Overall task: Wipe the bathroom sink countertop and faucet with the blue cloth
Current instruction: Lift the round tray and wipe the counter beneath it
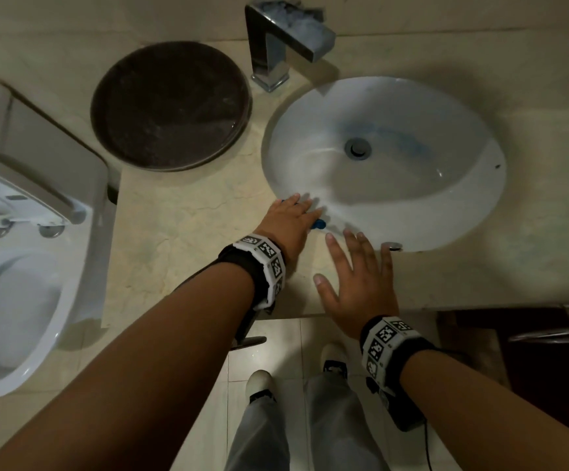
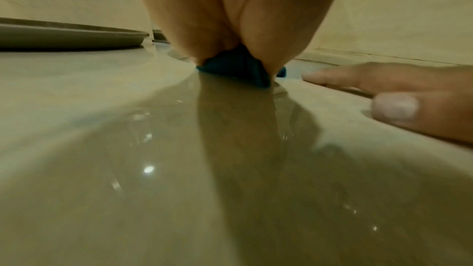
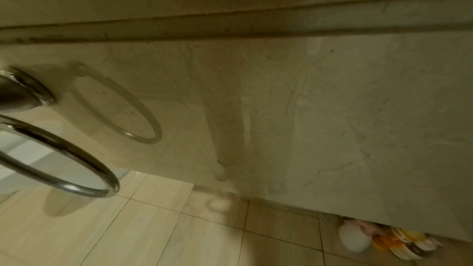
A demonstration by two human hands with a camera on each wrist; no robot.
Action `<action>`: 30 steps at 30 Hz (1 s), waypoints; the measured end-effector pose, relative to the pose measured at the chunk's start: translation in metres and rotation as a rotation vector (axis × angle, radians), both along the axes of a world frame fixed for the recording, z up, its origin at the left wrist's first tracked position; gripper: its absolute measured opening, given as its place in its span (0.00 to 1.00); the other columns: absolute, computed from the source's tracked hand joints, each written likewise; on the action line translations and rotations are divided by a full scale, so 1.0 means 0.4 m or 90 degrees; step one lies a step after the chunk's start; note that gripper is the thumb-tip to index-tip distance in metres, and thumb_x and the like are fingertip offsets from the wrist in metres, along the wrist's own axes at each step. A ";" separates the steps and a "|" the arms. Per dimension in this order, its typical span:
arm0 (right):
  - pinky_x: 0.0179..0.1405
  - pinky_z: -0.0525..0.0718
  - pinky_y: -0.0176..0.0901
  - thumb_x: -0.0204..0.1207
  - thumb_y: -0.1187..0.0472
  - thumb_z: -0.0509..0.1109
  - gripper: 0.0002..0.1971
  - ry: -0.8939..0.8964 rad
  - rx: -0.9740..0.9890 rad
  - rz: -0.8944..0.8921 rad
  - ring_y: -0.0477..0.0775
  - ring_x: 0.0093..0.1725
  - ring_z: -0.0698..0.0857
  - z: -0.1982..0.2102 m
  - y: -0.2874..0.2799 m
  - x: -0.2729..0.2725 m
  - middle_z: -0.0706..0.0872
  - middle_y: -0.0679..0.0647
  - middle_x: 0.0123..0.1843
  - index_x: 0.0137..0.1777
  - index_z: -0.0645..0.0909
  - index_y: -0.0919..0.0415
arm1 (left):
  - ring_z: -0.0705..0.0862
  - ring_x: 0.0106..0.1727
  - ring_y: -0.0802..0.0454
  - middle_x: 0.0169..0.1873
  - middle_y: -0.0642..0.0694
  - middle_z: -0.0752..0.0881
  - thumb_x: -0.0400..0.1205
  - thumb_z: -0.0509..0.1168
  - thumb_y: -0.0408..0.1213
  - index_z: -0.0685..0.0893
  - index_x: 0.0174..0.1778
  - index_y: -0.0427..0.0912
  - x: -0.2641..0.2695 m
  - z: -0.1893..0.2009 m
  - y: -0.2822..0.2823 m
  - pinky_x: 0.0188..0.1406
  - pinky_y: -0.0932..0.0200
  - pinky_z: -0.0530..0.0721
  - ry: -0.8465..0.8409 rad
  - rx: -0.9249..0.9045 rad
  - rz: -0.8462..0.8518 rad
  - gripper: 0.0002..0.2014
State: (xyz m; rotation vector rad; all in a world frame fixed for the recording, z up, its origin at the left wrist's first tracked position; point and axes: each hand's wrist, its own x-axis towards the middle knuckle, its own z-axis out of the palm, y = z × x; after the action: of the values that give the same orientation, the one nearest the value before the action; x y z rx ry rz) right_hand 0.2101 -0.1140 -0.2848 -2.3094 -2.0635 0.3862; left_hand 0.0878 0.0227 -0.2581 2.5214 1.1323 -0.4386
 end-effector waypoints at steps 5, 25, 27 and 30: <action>0.79 0.35 0.60 0.74 0.34 0.42 0.36 0.047 -0.036 0.000 0.55 0.83 0.50 0.015 0.004 0.004 0.53 0.53 0.84 0.82 0.49 0.46 | 0.75 0.69 0.44 0.68 0.42 0.78 0.82 0.59 0.29 0.76 0.71 0.42 -0.015 0.057 0.034 0.69 0.57 0.69 -0.134 -0.028 0.074 0.20; 0.40 0.77 0.43 0.70 0.57 0.75 0.19 0.490 0.116 -0.095 0.56 0.42 0.81 0.405 0.250 -0.123 0.79 0.50 0.41 0.51 0.67 0.58 | 0.79 0.54 0.51 0.56 0.44 0.82 0.87 0.53 0.34 0.80 0.66 0.41 -0.184 0.404 0.018 0.49 0.67 0.74 -0.494 -0.141 0.317 0.15; 0.39 0.77 0.49 0.73 0.56 0.72 0.14 0.425 0.098 -0.057 0.59 0.39 0.80 0.417 0.272 -0.109 0.79 0.53 0.37 0.46 0.69 0.60 | 0.79 0.51 0.52 0.55 0.44 0.83 0.87 0.53 0.34 0.82 0.62 0.41 -0.195 0.415 0.037 0.50 0.64 0.77 -0.500 -0.132 0.339 0.14; 0.38 0.77 0.48 0.76 0.55 0.69 0.12 0.386 0.073 -0.038 0.58 0.39 0.80 0.425 0.316 -0.070 0.80 0.56 0.38 0.44 0.68 0.58 | 0.78 0.47 0.53 0.48 0.46 0.83 0.87 0.54 0.34 0.83 0.57 0.41 -0.210 0.426 0.067 0.44 0.63 0.72 -0.462 -0.074 0.348 0.12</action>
State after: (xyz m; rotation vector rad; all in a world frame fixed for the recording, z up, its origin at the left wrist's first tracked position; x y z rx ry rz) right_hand 0.1821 0.0126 -0.1150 -1.8669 -1.6635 0.8175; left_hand 0.0039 0.0494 -0.0877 1.8748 1.3350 0.4971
